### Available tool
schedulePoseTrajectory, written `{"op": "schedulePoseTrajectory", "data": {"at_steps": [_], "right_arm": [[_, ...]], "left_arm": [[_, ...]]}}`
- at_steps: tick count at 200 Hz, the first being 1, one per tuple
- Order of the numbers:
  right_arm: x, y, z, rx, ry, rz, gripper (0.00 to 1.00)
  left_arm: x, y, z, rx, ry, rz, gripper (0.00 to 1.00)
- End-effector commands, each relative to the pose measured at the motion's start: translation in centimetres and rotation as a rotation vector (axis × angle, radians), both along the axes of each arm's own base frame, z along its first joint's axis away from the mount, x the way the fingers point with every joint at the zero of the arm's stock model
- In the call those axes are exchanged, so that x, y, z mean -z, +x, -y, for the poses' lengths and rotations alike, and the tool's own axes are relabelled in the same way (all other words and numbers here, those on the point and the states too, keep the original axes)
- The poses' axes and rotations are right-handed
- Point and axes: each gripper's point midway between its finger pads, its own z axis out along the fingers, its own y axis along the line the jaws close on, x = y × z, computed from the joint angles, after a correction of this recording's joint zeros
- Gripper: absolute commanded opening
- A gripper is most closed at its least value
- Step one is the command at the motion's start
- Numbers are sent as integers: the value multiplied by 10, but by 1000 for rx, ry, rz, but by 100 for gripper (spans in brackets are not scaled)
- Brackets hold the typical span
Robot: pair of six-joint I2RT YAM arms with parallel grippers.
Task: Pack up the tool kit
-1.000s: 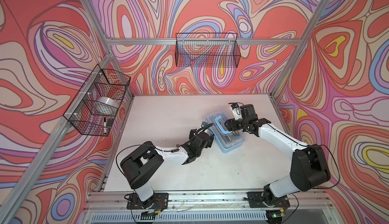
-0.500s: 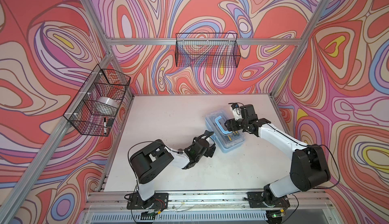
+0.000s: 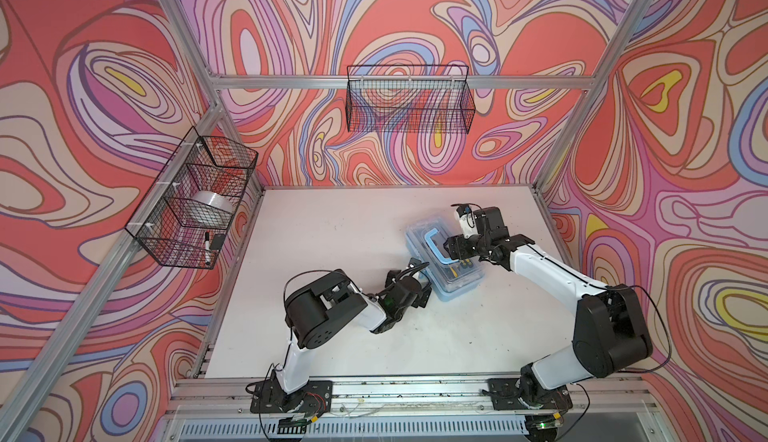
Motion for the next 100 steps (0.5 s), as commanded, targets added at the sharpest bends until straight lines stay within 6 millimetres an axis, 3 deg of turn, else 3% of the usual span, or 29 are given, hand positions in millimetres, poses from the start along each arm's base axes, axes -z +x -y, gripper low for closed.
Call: {"op": "schedulePoseTrajectory", "data": {"at_steps": [1, 100], "right_arm": [[27, -17, 14, 31, -53, -90, 85], [33, -24, 14, 15, -56, -103, 84]], "left_arm": [[-7, 14, 2, -71, -15, 57, 99], [-36, 31, -14, -205, -2, 196, 99]]}}
